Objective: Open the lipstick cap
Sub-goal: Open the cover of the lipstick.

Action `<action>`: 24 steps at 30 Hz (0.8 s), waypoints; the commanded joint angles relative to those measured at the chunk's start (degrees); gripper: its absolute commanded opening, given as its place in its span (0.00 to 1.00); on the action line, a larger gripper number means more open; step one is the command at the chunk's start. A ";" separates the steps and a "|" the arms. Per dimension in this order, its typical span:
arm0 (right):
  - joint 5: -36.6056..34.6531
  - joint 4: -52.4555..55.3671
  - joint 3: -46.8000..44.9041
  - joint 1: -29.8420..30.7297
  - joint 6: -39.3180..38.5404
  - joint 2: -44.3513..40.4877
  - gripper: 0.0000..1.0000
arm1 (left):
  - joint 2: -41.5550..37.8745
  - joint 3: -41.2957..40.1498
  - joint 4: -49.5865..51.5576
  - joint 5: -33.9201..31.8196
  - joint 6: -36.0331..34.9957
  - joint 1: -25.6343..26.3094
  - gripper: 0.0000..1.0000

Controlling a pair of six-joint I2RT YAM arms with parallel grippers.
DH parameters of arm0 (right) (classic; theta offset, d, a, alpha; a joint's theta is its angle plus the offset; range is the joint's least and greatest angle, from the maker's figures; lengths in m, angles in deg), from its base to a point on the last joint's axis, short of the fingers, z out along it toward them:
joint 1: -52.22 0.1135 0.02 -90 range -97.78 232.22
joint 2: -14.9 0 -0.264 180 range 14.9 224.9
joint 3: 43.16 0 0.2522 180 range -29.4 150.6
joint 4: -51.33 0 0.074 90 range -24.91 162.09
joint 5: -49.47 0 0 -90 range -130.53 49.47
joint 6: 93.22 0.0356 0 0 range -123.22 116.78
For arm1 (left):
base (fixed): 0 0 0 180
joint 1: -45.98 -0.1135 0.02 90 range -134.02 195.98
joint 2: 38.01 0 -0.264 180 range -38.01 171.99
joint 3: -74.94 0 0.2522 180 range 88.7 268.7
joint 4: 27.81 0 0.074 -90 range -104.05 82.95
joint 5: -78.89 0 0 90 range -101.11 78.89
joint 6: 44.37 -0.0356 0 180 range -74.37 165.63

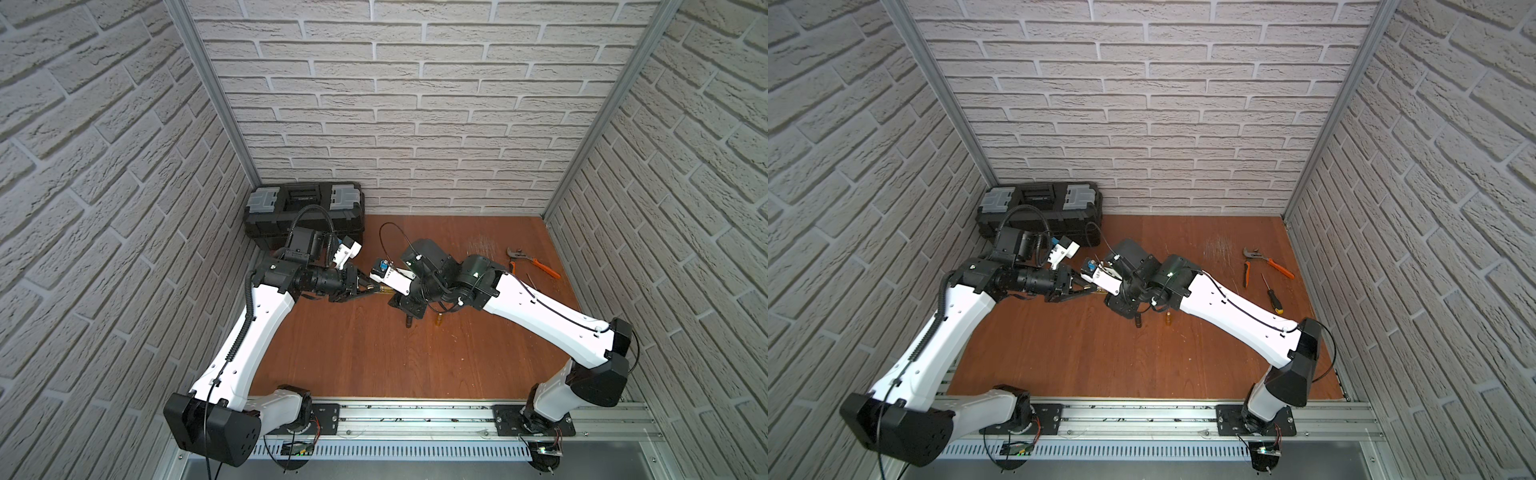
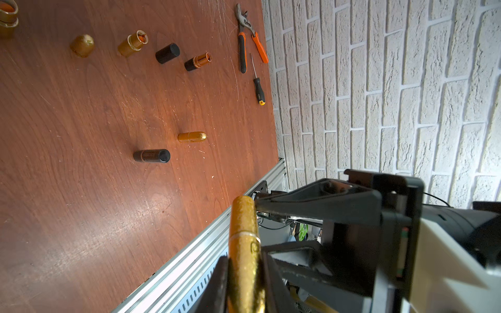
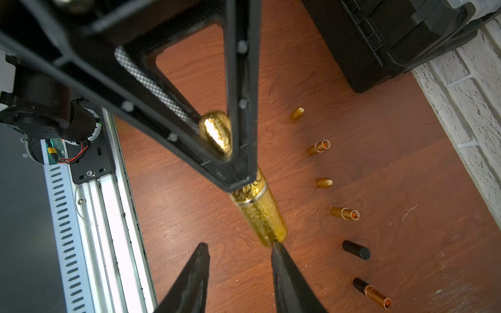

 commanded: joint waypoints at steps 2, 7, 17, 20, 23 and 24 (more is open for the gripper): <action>-0.16 -2.38 2.45 -0.37 -1.87 1.58 0.40 | -0.79 -1.05 -2.87 4.46 0.90 0.31 0.18; -1.71 -3.06 2.36 -1.12 -2.68 2.42 0.40 | -0.39 -0.75 -2.26 4.87 0.50 0.31 0.18; 1.39 -3.08 3.41 -1.66 -2.57 3.08 0.33 | 0.12 -0.69 -1.61 5.18 -0.15 -0.21 0.16; 1.64 -2.32 3.46 -1.66 -2.77 2.55 0.29 | 0.55 -0.84 -1.79 5.40 -0.15 -0.59 0.15; 1.95 -1.95 3.46 -1.61 -2.88 2.18 0.21 | 0.99 -0.75 -1.79 5.41 -0.15 -0.55 0.15; 2.09 -1.65 3.60 -1.61 -2.90 2.17 0.19 | 1.08 -0.67 -1.70 5.48 -0.15 -0.69 0.15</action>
